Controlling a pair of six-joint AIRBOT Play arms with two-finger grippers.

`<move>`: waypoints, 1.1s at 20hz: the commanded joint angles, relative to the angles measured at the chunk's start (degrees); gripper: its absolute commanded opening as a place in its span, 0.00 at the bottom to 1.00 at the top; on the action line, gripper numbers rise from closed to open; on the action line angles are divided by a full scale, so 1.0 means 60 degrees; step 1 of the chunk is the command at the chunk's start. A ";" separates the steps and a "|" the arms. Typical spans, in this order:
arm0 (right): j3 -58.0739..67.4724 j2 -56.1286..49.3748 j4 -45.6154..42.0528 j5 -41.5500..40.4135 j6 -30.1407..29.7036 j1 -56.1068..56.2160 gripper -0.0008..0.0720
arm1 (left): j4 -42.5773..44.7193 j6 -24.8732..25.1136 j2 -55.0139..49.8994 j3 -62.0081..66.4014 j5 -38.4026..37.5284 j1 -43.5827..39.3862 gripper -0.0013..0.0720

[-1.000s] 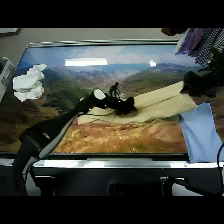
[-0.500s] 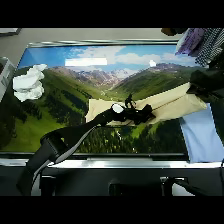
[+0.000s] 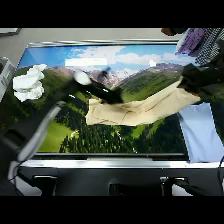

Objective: Fold the clothes and pants, and hang the long-sleeved shirts on hangers.

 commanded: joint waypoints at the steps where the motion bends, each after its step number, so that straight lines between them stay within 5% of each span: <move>1: 0.0007 -0.0273 0.0015 -0.0892 0.1515 0.1672 0.05 | 0.3621 -0.0084 0.2102 0.0007 -0.2601 0.1825 0.05; 10: 0.0011 -0.2674 -0.0430 -0.4652 0.4120 0.5880 0.05 | 0.4207 0.0084 0.3708 0.0007 -0.3756 0.4605 0.05; 22: 0.0011 -0.4473 0.0091 -0.6328 0.4350 0.6575 0.05 | 0.4211 0.0131 0.3639 -0.0018 -0.3643 0.4601 0.05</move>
